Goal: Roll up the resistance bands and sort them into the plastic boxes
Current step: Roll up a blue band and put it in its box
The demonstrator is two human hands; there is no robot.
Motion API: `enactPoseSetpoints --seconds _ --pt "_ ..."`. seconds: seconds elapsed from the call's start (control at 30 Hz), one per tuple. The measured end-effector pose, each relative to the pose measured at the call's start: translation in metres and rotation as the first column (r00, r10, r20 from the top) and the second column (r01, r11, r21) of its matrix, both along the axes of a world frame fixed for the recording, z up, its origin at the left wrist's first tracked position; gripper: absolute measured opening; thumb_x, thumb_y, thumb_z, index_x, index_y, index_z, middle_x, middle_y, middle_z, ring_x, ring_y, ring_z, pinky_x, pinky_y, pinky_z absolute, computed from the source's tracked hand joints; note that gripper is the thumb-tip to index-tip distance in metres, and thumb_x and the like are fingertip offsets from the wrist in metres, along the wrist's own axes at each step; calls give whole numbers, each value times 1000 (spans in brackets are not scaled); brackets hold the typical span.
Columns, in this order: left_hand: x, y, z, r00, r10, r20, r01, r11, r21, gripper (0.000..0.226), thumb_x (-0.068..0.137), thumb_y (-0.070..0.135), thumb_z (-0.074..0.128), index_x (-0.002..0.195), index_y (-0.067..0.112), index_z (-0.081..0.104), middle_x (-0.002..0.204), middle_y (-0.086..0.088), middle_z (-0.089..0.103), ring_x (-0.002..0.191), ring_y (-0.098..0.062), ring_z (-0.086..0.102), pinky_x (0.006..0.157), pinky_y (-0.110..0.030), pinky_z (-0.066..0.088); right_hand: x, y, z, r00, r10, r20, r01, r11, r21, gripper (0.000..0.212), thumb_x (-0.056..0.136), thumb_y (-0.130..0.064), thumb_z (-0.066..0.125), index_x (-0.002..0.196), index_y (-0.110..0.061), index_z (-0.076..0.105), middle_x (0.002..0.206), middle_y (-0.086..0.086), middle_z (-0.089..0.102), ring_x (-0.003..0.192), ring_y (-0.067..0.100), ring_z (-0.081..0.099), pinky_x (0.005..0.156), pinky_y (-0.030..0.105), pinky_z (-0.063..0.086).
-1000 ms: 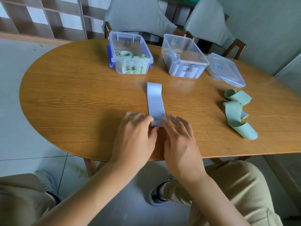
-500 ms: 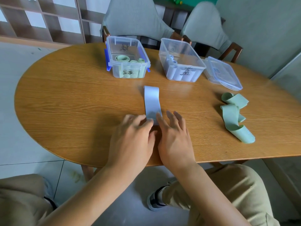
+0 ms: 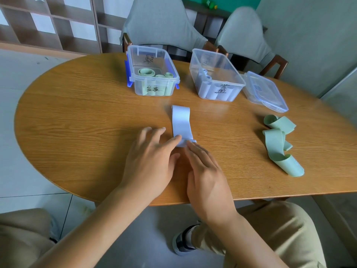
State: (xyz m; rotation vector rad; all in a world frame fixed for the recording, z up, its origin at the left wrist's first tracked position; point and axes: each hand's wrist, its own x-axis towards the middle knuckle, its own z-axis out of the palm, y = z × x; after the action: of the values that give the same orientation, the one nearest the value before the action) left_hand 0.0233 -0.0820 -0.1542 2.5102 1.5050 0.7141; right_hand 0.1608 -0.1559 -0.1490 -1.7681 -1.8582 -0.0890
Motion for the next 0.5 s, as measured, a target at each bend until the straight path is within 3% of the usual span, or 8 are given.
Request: enactPoseSetpoints --seconds 0.3,0.5 --pt "-8 16 -1 998 50 41 -47 997 -62 62 91 54 59 145 24 51 151 -1 45 139 -25 35 112 -42 38 3 22 7 991 -9 133 24 993 -116 64 89 -16 17 140 -13 55 147 7 53 141 25 43 107 44 47" --pt "-10 16 -1 999 48 14 -47 998 -52 59 91 55 57 139 21 57 147 -3 49 137 -26 37 111 -41 38 6 39 7 989 -13 149 36 987 -155 68 88 -26 12 142 -14 53 150 9 49 145 25 39 112 43 41"
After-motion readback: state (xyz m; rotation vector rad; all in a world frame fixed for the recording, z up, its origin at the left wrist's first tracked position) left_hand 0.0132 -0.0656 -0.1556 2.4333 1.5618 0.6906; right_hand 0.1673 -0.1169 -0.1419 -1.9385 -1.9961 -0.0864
